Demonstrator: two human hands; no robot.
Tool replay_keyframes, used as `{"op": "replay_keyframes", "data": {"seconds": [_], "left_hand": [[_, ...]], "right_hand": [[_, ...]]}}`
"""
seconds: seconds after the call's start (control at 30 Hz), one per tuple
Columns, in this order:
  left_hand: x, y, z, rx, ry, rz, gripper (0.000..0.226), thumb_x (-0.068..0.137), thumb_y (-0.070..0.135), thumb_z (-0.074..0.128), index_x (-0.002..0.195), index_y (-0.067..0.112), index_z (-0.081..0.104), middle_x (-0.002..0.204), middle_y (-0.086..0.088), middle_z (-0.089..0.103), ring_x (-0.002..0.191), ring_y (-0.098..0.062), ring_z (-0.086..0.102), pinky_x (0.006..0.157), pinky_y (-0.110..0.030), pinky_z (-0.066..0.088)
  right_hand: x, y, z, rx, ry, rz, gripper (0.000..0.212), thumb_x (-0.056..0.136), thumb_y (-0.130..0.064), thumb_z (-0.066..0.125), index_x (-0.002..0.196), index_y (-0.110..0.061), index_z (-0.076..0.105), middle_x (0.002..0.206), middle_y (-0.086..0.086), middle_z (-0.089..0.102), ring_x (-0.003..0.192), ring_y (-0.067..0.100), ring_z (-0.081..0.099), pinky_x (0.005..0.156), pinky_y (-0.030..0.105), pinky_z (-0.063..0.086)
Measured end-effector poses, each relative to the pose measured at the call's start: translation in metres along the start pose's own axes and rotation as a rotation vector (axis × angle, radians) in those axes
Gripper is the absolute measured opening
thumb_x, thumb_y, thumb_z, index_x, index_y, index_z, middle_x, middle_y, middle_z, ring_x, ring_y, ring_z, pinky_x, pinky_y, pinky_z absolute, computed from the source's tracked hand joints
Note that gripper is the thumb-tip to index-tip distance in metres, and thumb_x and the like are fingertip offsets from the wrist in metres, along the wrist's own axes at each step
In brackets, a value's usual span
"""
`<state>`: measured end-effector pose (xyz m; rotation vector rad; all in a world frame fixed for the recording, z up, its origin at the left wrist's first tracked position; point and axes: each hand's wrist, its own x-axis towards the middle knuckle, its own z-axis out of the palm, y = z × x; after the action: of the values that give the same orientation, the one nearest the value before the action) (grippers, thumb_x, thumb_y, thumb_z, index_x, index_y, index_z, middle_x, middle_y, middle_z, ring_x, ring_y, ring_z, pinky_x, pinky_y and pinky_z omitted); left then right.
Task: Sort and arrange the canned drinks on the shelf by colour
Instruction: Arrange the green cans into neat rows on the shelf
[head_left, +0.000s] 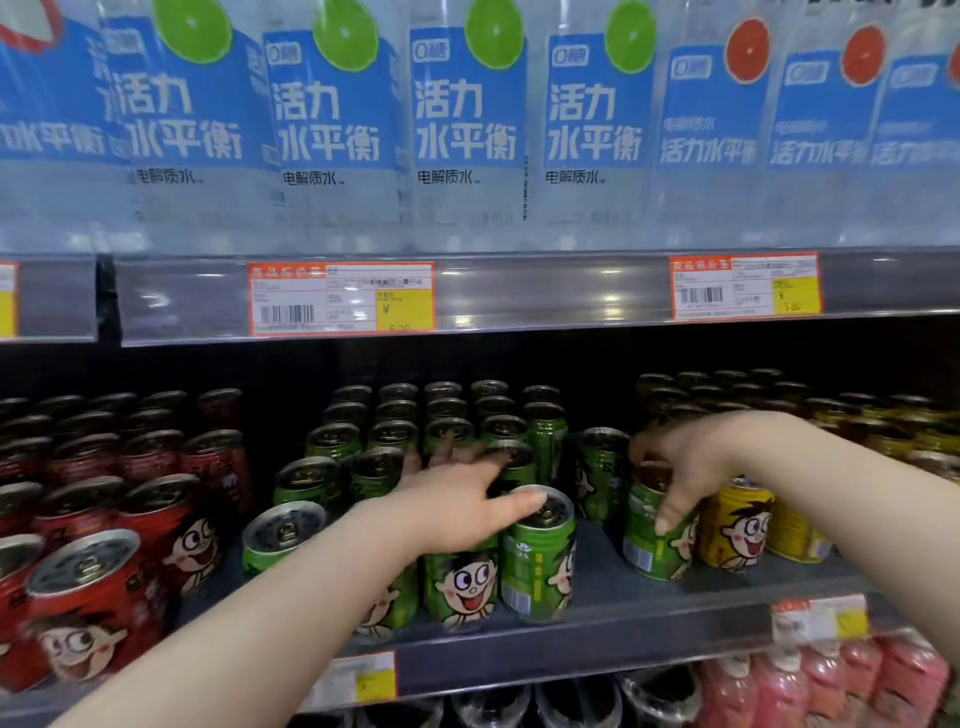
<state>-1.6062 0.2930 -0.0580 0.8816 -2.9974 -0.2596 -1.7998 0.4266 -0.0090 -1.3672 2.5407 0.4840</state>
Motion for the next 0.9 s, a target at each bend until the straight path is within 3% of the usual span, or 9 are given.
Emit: {"op": "replay_keyframes", "data": {"seconds": [0.1,0.27,0.43,0.6,0.9], "left_hand": [[0.008,0.009,0.005,0.012,-0.044,0.04,0.076,0.083,0.073,0.025,0.147,0.037,0.007,0.159,0.006,-0.004,0.145,-0.021,-0.012,0.113,-0.05,-0.01],[0.011,0.009,0.006,0.065,-0.088,0.042,0.077,0.084,0.073,0.02,0.148,0.035,0.004,0.159,0.007,-0.003,0.146,-0.02,-0.005,0.114,-0.048,-0.003],[0.01,0.009,0.008,0.088,-0.065,0.05,0.076,0.084,0.073,0.02,0.148,0.035,0.004,0.159,0.007,-0.003,0.146,-0.019,-0.004,0.116,-0.048,0.001],[0.01,0.01,0.008,0.098,-0.057,0.045,0.075,0.085,0.072,0.02,0.148,0.035,0.004,0.159,0.007,-0.004,0.146,-0.018,-0.004,0.117,-0.048,0.001],[0.01,0.01,0.007,0.051,-0.062,0.038,0.066,0.088,0.067,0.025,0.146,0.042,0.009,0.158,0.009,-0.002,0.146,-0.018,-0.005,0.117,-0.047,-0.001]], "right_hand": [[0.0,0.005,0.01,-0.007,0.094,-0.06,0.089,0.072,-0.04,0.076,0.144,-0.031,0.026,0.146,0.001,0.04,0.127,0.02,0.045,0.097,0.026,0.041],[0.001,0.003,0.017,0.165,0.168,-0.228,0.079,0.069,-0.051,0.074,0.137,-0.032,0.037,0.141,-0.004,0.045,0.125,0.016,0.046,0.104,0.031,0.04],[-0.004,-0.01,0.014,0.176,0.159,-0.389,0.08,0.069,-0.045,0.076,0.137,-0.034,0.036,0.138,-0.008,0.045,0.121,0.013,0.045,0.103,0.031,0.04],[-0.006,-0.014,0.007,0.143,0.151,-0.39,0.077,0.066,-0.052,0.076,0.132,-0.029,0.043,0.127,-0.008,0.053,0.101,0.008,0.049,0.092,0.027,0.046],[0.002,-0.013,0.011,0.117,0.17,-0.398,0.07,0.065,-0.067,0.067,0.122,-0.029,0.049,0.112,-0.009,0.057,0.095,0.01,0.054,0.082,0.028,0.05]]}}
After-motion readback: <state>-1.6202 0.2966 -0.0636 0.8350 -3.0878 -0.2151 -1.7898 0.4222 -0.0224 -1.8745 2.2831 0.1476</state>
